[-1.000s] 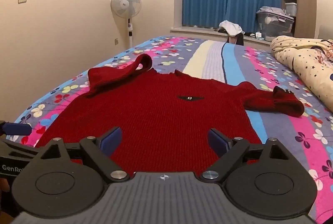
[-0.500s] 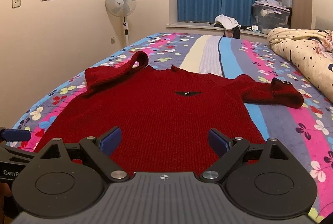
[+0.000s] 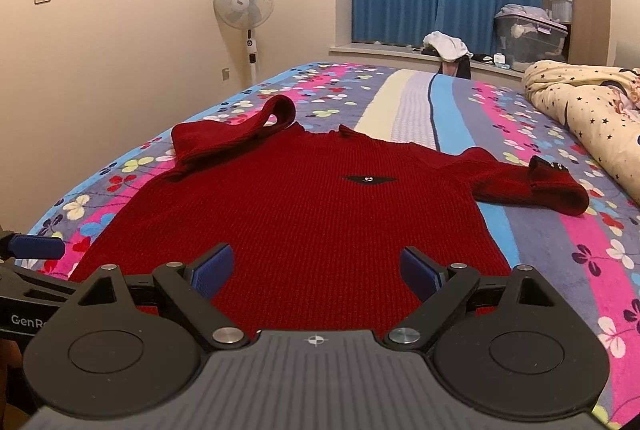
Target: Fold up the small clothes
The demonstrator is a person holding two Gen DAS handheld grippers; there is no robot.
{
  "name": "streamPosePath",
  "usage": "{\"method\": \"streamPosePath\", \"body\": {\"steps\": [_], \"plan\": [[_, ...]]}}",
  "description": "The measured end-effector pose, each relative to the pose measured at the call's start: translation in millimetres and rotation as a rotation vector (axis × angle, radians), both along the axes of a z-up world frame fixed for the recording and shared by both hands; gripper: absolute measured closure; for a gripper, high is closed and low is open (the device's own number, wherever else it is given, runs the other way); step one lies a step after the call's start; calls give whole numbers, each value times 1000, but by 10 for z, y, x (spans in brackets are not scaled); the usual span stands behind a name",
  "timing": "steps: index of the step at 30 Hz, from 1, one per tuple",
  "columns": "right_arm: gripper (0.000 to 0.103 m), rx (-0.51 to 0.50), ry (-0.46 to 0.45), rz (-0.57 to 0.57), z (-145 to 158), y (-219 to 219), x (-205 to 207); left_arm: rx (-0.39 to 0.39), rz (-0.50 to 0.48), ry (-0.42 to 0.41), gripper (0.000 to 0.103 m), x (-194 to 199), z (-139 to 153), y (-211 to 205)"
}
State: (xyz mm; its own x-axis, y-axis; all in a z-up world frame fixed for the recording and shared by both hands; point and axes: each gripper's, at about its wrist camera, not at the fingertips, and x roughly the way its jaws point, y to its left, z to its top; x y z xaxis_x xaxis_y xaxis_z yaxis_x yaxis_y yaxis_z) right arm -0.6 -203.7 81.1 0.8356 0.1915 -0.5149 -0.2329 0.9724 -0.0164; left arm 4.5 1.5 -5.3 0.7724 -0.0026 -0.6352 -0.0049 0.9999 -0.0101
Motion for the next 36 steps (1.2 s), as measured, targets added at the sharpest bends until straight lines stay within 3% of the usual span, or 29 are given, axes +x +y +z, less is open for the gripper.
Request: {"method": "streamPosePath", "body": {"steps": [2,16,36], "plan": [[12,-32,3,4,-4,13,21,-7,0,3,1,3,2,5],[12,-3,30,2,-6,8,33,40,1,10,1,-13,-20,-41],[12,7,22,3,0,15,17,17,1,11,1,-10,-15,-39]]}}
